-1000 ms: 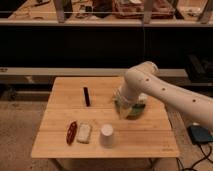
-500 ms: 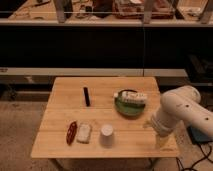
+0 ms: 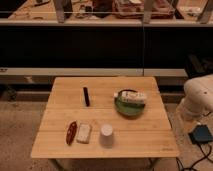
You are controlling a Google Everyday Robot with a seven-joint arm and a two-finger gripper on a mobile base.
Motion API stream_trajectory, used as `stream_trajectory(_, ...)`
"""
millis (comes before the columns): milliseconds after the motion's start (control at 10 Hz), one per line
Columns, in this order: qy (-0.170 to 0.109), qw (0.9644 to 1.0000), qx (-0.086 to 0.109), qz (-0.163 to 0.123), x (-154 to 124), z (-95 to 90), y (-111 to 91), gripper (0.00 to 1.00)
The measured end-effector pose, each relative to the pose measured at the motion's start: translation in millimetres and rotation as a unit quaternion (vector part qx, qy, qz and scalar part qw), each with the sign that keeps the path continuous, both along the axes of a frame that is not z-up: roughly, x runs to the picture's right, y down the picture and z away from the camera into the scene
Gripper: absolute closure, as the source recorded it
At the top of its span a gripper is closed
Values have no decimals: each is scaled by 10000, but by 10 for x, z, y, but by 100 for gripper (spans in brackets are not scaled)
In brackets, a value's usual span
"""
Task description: Move the arm in a circular motion
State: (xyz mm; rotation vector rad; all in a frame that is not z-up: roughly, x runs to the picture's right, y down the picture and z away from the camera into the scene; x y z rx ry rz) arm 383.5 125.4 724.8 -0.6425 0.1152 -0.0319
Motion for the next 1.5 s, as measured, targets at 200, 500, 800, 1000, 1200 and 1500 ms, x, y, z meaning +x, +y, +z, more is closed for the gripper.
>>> stream_trajectory(200,-201,9981,534,218,-622,628,-778,35)
stream_trajectory(500,-708,9921,997,268,-1509,1176,-1471,35)
stream_trajectory(800,-1471,9834,1058,79,-2368,1251,-1605,35)
stream_trajectory(1000,-2087,9736,892,-231,-2892,1029,-1364,35)
stream_trajectory(1200,-2571,9626,661,-545,-3124,611,-903,35)
stream_trajectory(1500,-2854,9552,309,-724,-2922,-21,-93,35)
